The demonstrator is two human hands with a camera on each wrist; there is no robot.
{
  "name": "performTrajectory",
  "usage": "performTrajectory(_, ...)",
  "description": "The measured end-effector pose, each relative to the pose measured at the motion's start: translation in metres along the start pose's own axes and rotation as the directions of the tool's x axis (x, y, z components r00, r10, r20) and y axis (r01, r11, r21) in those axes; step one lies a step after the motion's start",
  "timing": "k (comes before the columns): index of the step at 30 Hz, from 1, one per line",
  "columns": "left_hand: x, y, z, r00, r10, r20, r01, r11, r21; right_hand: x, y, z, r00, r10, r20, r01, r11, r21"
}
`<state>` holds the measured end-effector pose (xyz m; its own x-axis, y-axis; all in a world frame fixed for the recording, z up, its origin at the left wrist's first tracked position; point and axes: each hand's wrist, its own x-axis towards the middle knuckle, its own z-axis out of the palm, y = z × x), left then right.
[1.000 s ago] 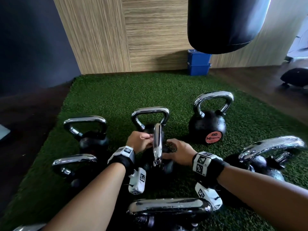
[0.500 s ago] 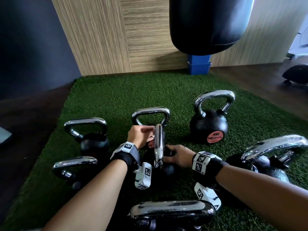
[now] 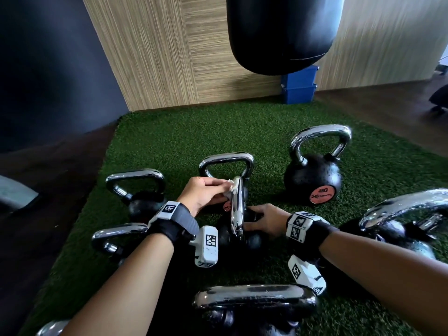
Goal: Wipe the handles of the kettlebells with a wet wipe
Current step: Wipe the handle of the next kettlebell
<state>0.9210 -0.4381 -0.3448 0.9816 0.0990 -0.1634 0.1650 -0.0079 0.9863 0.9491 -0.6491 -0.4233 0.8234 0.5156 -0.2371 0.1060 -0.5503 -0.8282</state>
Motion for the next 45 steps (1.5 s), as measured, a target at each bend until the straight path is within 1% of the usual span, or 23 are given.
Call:
performTrajectory(2, -0.009, 0.001, -0.005, 0.995, -0.045, 0.085, 0.045, 0.999, -0.001, 0.002, 0.001, -0.001, 1.000, 0.001, 0.006, -0.001, 1.000, 0.013)
performTrajectory(5, -0.025, 0.005, -0.015, 0.979, -0.078, 0.189, 0.056, 0.991, 0.120, 0.002, 0.001, 0.002, 1.000, -0.014, -0.003, 0.014, 0.999, 0.045)
performTrajectory(8, -0.034, 0.011, -0.015, 0.980, -0.028, 0.199, -0.008, 0.984, 0.176, -0.001, 0.000, 0.005, 1.000, -0.029, -0.012, 0.030, 0.997, 0.071)
performTrajectory(11, -0.044, 0.007, -0.014, 0.982, -0.017, 0.189, -0.013, 0.988, 0.156, -0.003, -0.003, 0.007, 0.999, -0.043, -0.024, 0.044, 0.997, 0.070)
performTrajectory(13, -0.050, 0.001, -0.018, 0.971, -0.032, 0.237, -0.016, 0.980, 0.197, -0.005, -0.004, 0.010, 0.998, -0.052, -0.033, 0.054, 0.996, 0.077)
performTrajectory(15, -0.056, -0.005, -0.021, 0.961, -0.018, 0.278, -0.053, 0.968, 0.246, -0.007, -0.002, 0.012, 0.998, -0.051, -0.048, 0.054, 0.997, 0.063)
performTrajectory(18, -0.064, -0.017, -0.023, 0.965, 0.055, 0.257, -0.116, 0.967, 0.228, -0.007, -0.002, 0.014, 0.996, -0.059, -0.065, 0.060, 0.998, 0.020)
performTrajectory(21, -0.073, -0.031, -0.022, 0.959, 0.041, 0.281, -0.105, 0.970, 0.218, -0.008, -0.002, 0.014, 0.995, -0.058, -0.081, 0.055, 0.998, -0.039)
performTrajectory(23, -0.076, -0.038, -0.022, 0.955, 0.062, 0.289, -0.126, 0.970, 0.208, -0.008, -0.003, 0.013, 0.995, -0.060, -0.083, 0.055, 0.996, -0.064)
performTrajectory(26, -0.081, -0.042, -0.021, 0.961, 0.111, 0.255, -0.160, 0.970, 0.181, -0.008, -0.002, 0.014, 0.995, -0.071, -0.069, 0.065, 0.994, -0.083)
performTrajectory(28, -0.083, -0.051, -0.017, 0.971, 0.108, 0.216, -0.141, 0.979, 0.146, -0.008, 0.001, 0.014, 0.993, -0.068, -0.091, 0.060, 0.994, -0.094)
performTrajectory(30, -0.084, -0.063, -0.013, 0.977, 0.132, 0.169, -0.164, 0.968, 0.190, -0.006, 0.003, 0.014, 0.992, -0.072, -0.106, 0.059, 0.990, -0.124)
performTrajectory(32, -0.084, -0.069, -0.012, 0.976, 0.151, 0.159, -0.191, 0.943, 0.272, -0.004, 0.001, 0.012, 0.993, -0.072, -0.096, 0.056, 0.986, -0.156)
performTrajectory(35, -0.082, -0.064, -0.013, 0.978, 0.100, 0.183, -0.148, 0.952, 0.267, -0.003, -0.009, 0.004, 0.999, -0.035, -0.040, 0.026, 0.977, -0.212)
performTrajectory(36, -0.080, -0.061, -0.014, 0.981, 0.073, 0.179, -0.115, 0.965, 0.238, -0.003, -0.012, 0.001, 0.999, -0.010, -0.049, -0.001, 0.974, -0.229)
performTrajectory(37, -0.078, -0.055, -0.015, 0.983, 0.052, 0.174, -0.085, 0.978, 0.189, -0.002, -0.015, -0.002, 0.995, 0.014, -0.098, -0.038, 0.970, -0.238)
performTrajectory(38, -0.075, -0.049, -0.016, 0.984, 0.051, 0.169, -0.076, 0.986, 0.147, -0.004, -0.018, -0.006, 0.980, 0.025, -0.196, -0.071, 0.969, -0.235)
performTrajectory(39, -0.071, -0.041, -0.018, 0.986, 0.071, 0.150, -0.091, 0.987, 0.133, -0.006, -0.022, -0.010, 0.948, 0.014, -0.319, -0.088, 0.972, -0.217)
performTrajectory(40, -0.066, -0.033, -0.021, 0.987, 0.107, 0.123, -0.124, 0.981, 0.147, -0.009, -0.028, -0.014, 0.900, -0.029, -0.434, -0.061, 0.979, -0.193)
performTrajectory(41, -0.061, -0.024, -0.024, 0.984, 0.147, 0.101, -0.162, 0.972, 0.172, -0.013, -0.036, -0.017, 0.850, -0.105, -0.516, 0.011, 0.983, -0.183)
performTrajectory(42, -0.058, -0.014, -0.027, 0.979, 0.184, 0.088, -0.198, 0.961, 0.191, -0.017, -0.044, -0.020, 0.814, -0.179, -0.553, 0.098, 0.980, -0.173)
performTrajectory(43, -0.055, -0.005, -0.029, 0.974, 0.212, 0.081, -0.224, 0.955, 0.196, -0.021, -0.053, -0.023, 0.799, -0.242, -0.550, 0.193, 0.970, -0.146)
performTrajectory(45, -0.051, 0.013, -0.029, 0.966, 0.249, 0.063, -0.256, 0.953, 0.160, -0.027, -0.073, -0.025, 0.821, -0.339, -0.459, 0.348, 0.935, -0.068)
